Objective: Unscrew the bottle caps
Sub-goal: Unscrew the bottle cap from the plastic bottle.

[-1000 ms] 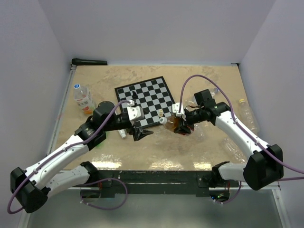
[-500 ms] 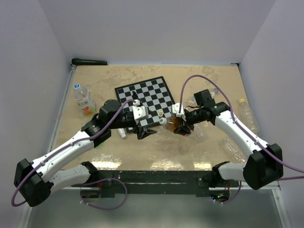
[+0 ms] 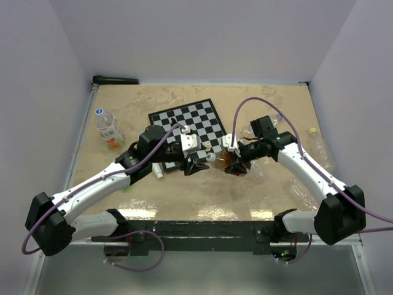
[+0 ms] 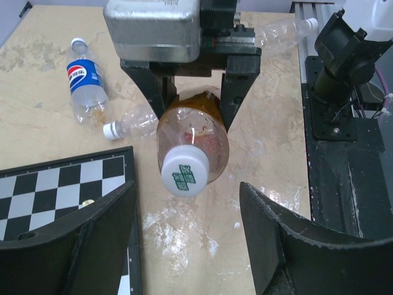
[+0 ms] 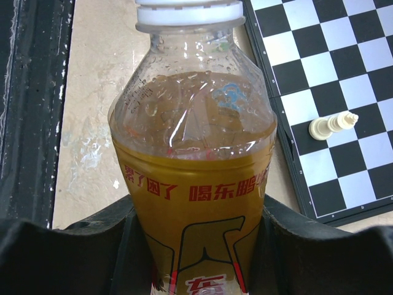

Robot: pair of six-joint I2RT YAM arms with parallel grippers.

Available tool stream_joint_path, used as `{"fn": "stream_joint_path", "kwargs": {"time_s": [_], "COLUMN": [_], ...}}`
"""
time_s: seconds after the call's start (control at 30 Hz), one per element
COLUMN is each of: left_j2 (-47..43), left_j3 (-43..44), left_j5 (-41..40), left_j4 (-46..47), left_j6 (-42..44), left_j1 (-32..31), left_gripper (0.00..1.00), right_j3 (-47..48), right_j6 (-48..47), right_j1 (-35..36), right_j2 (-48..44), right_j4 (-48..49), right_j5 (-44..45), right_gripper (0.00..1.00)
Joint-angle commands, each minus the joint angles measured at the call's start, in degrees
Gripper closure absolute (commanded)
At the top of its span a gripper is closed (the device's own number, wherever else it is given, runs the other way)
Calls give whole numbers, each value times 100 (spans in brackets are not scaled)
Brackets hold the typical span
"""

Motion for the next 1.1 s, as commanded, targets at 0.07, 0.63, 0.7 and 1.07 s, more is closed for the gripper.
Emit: {"fn": "stream_joint_path", "kwargs": {"time_s": [0.07, 0.63, 0.7, 1.07], "left_j2": [286, 471, 322, 225], "left_j3": [391, 716, 760, 1086], "left_j5": [251, -221, -1089, -2685], "left_j4": [637, 321, 146, -1349], "left_j6": [-200, -1698, -2787, -6203], "left_j1": [-59, -77, -59, 29], "left_gripper": [35, 100, 100, 100], "right_j3": [159, 141, 124, 124], "right_j6": [-109, -48, -21, 14], "right_j1": [-16, -25, -33, -33], "right_j2": [25, -19, -28, -19], "right_j4": [-81, -55, 6, 15], "right_j5": [-231, -187, -170, -152], "right_gripper": [93, 93, 93, 94]}}
